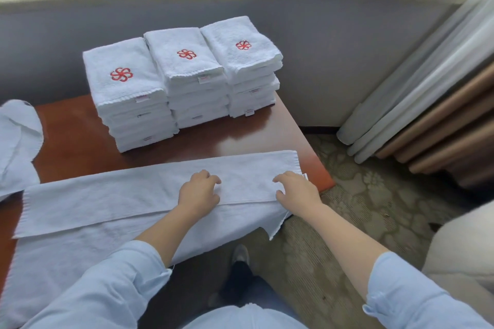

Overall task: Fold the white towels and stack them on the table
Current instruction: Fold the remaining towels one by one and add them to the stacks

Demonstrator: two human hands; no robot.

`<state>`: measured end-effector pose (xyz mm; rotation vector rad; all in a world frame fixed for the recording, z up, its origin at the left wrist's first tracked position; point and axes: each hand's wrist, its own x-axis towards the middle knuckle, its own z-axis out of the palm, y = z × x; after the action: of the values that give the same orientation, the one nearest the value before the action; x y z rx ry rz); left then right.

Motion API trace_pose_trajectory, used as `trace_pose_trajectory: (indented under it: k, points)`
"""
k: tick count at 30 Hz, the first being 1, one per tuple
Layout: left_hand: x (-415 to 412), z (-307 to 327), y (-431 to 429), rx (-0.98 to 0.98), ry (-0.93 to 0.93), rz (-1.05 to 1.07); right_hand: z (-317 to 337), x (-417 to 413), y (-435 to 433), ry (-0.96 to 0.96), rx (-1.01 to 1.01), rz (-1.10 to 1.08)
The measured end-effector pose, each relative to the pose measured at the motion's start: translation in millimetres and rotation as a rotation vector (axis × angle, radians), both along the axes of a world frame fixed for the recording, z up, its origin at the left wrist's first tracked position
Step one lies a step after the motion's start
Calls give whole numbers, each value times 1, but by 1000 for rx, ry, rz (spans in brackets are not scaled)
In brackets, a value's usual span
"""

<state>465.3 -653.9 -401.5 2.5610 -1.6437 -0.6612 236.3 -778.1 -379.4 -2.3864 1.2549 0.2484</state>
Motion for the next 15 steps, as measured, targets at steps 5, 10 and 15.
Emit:
trace_pose_trajectory:
  k: [5,10,15]
  points:
    - [4,-10,-11,92,-27,-67,-14,25,3,-37,208,74]
    - [6,-32,-19,266,2,-68,-36,39,-4,189,216,135]
    - [21,-34,-52,288,32,-32,-36,57,-45,174,204,126]
